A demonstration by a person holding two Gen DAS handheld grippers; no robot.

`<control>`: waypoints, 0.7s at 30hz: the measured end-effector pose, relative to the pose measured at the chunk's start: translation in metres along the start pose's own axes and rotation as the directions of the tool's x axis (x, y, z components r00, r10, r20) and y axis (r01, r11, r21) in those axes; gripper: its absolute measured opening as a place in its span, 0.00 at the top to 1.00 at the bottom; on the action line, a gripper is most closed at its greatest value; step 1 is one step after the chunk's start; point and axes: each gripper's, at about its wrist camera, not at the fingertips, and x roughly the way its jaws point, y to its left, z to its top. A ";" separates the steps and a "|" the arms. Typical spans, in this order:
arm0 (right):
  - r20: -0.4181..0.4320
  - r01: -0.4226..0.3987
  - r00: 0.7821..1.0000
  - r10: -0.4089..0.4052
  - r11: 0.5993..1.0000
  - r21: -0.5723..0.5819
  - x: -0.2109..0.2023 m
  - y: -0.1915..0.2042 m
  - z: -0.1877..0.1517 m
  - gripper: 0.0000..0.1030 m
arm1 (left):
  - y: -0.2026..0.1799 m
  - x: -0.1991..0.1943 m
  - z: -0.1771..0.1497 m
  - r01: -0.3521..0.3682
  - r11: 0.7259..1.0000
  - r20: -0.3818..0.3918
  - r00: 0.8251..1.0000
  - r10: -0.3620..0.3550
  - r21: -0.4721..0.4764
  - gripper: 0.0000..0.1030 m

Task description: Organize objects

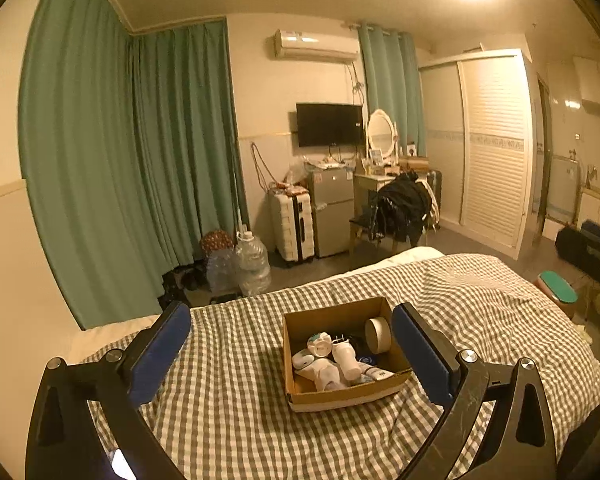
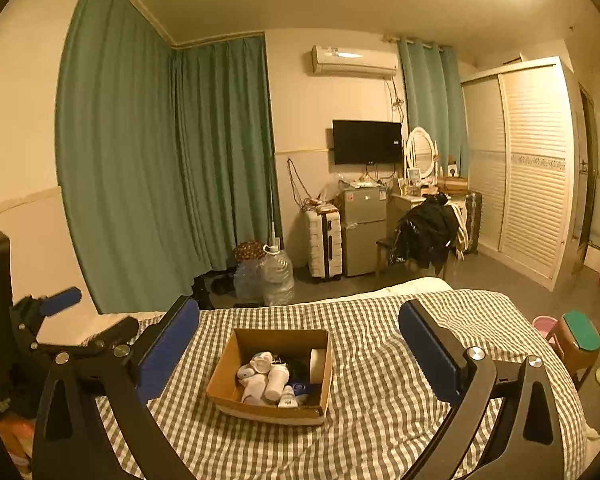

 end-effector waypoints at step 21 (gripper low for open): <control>0.055 0.071 0.996 -0.068 0.995 -0.067 0.033 0.020 -0.164 0.01 | 0.011 0.026 -0.151 -0.118 0.986 -0.060 0.992 0.112 -0.114 0.00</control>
